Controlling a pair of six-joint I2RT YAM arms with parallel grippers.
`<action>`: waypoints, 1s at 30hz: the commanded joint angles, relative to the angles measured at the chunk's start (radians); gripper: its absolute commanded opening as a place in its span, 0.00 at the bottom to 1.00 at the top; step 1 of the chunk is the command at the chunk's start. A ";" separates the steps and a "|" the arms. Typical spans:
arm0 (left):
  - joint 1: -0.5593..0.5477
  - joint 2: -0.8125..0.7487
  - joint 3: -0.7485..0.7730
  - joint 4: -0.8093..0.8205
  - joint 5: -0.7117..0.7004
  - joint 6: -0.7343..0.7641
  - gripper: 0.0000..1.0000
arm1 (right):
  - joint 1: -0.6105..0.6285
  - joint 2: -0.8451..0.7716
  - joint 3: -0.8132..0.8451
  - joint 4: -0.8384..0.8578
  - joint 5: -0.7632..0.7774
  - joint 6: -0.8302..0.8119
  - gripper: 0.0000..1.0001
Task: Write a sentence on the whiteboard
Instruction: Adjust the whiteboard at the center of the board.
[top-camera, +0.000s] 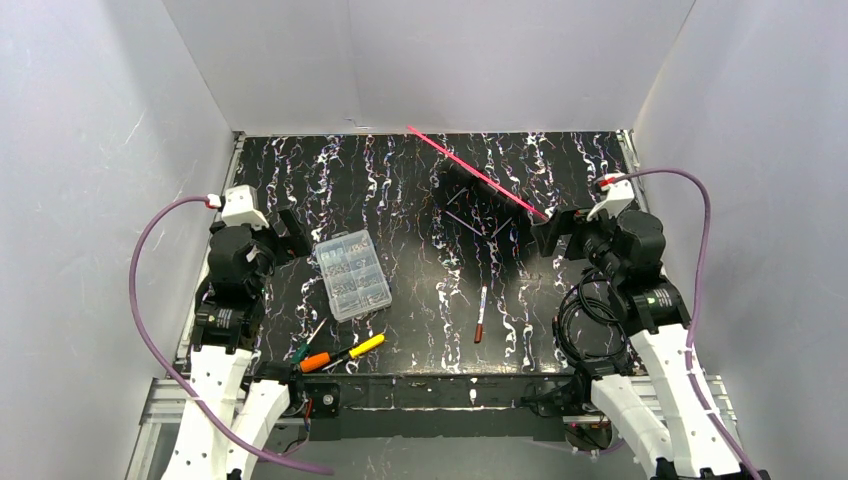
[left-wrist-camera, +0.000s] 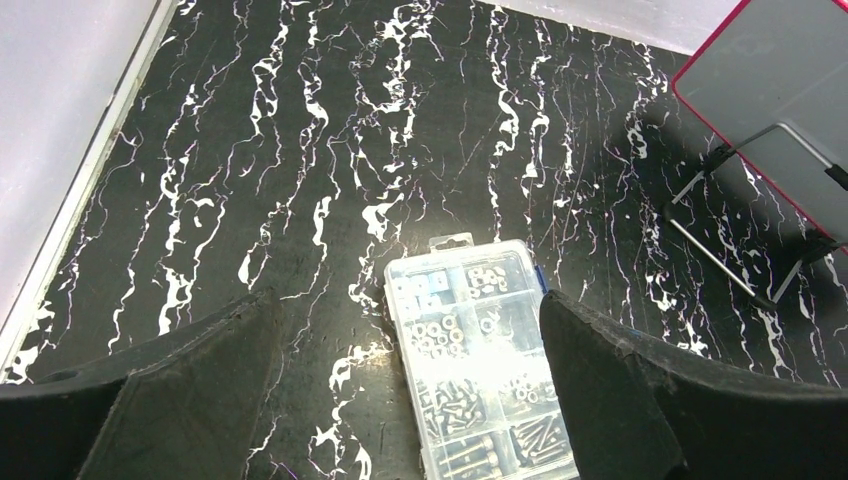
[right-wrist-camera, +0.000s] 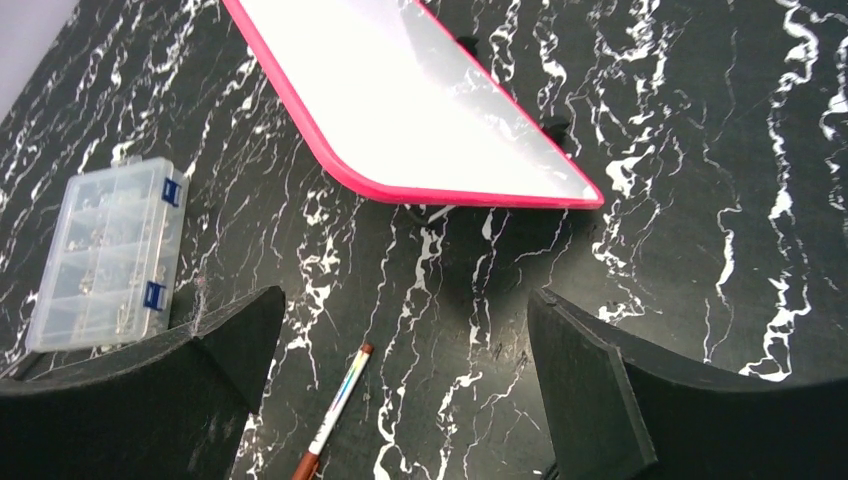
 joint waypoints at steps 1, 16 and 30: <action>0.003 0.005 0.007 0.007 0.028 0.007 0.99 | 0.000 0.026 0.049 -0.002 -0.090 -0.057 1.00; 0.003 0.032 0.002 0.006 0.110 0.013 0.99 | 0.067 0.195 0.146 0.069 -0.018 -0.197 1.00; 0.004 0.043 -0.004 0.015 0.180 0.017 0.99 | 0.291 0.458 0.292 0.090 0.256 -0.384 0.77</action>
